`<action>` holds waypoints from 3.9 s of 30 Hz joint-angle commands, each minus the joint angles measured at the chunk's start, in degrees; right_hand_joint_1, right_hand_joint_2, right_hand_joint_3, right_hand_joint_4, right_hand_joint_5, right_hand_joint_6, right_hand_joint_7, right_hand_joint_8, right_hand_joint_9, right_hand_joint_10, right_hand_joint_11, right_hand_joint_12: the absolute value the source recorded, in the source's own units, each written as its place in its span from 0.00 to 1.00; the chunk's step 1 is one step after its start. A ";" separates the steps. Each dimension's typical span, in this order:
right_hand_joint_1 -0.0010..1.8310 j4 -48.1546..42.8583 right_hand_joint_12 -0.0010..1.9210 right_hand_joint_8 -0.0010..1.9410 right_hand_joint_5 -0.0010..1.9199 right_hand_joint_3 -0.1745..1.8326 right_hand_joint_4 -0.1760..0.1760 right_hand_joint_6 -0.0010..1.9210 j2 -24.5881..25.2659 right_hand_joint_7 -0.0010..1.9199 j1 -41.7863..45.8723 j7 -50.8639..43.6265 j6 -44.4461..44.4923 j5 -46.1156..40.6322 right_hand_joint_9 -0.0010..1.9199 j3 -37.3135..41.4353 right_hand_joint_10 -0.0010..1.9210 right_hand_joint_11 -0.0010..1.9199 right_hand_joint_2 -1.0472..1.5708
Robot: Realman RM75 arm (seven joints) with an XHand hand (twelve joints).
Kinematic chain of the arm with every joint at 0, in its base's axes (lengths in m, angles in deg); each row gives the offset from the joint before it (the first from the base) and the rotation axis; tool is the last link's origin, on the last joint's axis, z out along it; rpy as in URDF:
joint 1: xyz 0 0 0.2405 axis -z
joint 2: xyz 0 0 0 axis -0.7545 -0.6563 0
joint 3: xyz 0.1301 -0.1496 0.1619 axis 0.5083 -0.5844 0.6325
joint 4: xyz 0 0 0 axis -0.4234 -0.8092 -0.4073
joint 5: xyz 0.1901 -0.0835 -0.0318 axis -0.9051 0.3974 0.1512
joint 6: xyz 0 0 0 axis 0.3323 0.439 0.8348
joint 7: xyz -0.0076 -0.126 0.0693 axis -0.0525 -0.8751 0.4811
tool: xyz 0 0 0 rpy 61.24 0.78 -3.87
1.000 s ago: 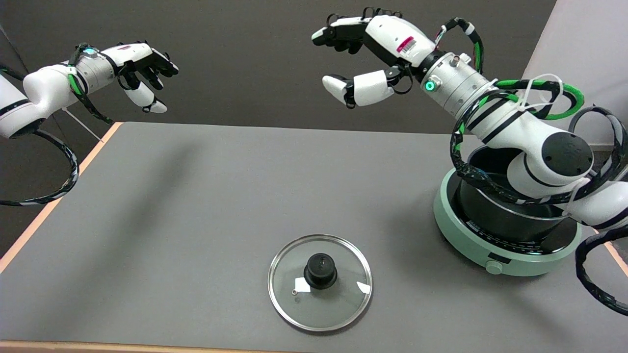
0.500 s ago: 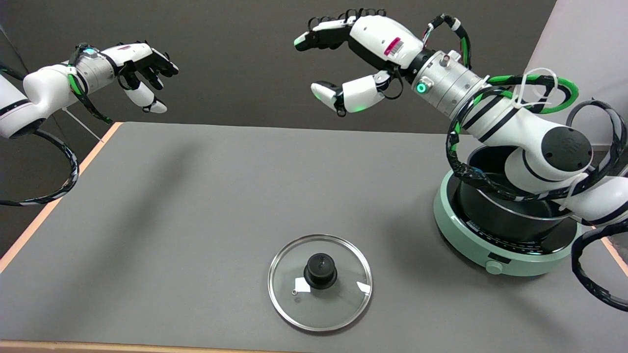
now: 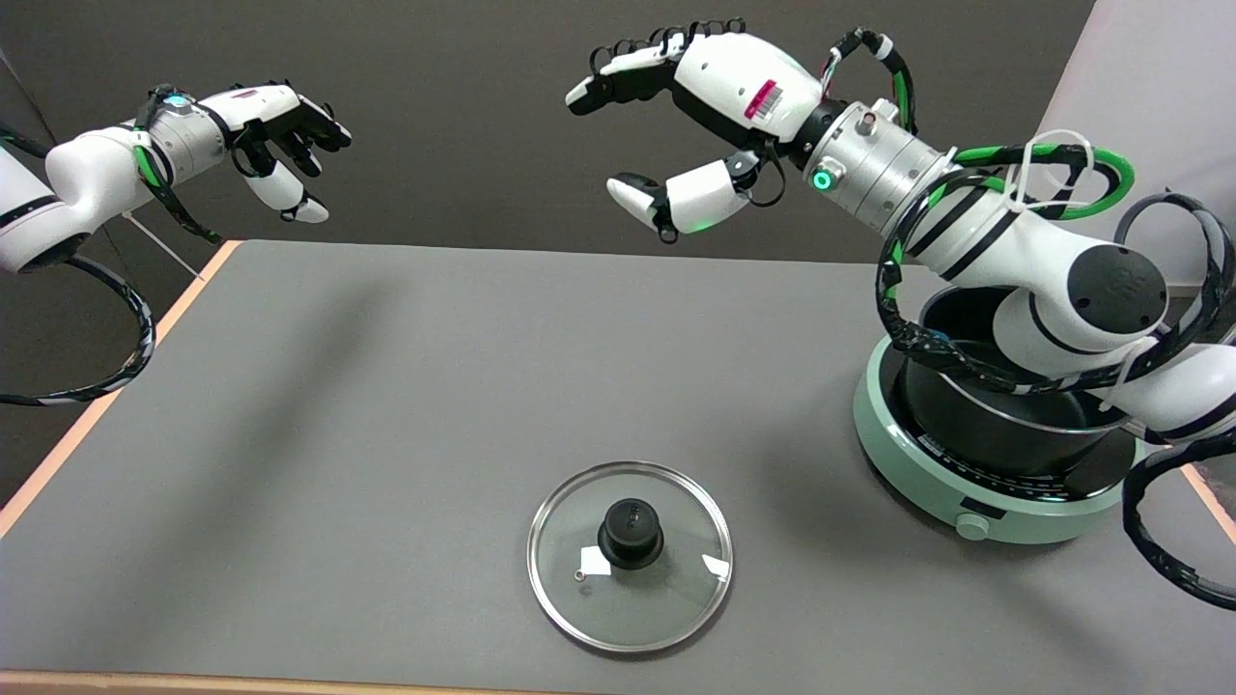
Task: Pick up the pot lid.
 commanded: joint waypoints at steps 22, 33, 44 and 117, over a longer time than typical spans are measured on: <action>0.44 -0.32 0.39 0.11 0.33 0.53 0.58 0.18 0.12 0.31 -0.62 -11.38 10.55 -15.58 0.28 4.17 0.15 0.16 0.66; 0.40 0.32 0.44 0.11 0.33 0.58 0.63 0.23 -0.26 0.34 6.25 -16.42 5.62 -19.08 0.29 12.87 0.21 0.20 0.65; 0.35 0.64 0.49 0.13 0.34 0.48 0.72 0.19 -0.18 0.36 13.49 -15.62 -3.28 -19.80 0.33 19.92 0.19 0.23 0.65; 0.38 -0.26 0.58 0.12 0.33 0.48 0.44 0.18 2.60 0.34 22.44 -23.17 15.95 -30.03 0.33 19.02 0.23 0.24 0.66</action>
